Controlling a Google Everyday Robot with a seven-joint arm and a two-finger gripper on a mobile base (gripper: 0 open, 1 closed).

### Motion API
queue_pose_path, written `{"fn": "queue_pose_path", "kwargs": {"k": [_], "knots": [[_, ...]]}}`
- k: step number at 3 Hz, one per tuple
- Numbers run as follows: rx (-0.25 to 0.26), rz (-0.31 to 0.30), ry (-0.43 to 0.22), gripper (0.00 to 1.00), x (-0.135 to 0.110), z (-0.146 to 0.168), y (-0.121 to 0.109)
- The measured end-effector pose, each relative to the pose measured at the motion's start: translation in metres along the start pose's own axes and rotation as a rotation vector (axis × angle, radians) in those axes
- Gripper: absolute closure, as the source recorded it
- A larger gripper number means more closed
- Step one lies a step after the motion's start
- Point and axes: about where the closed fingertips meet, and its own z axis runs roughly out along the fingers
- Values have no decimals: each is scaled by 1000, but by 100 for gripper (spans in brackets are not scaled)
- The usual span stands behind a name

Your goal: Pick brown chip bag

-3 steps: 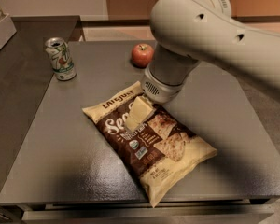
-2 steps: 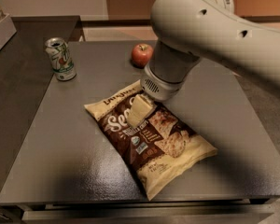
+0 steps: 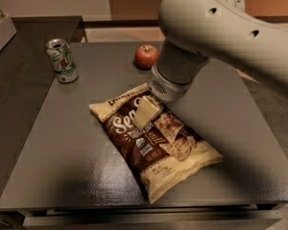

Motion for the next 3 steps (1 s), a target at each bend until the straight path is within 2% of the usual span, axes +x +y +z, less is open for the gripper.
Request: {"fn": "queue_pose_path", "kwargs": {"k": [1,3], "knots": [[0,0,0,100,0,0,0],[91,-112,-154,100,-23,-91,-1]]}}
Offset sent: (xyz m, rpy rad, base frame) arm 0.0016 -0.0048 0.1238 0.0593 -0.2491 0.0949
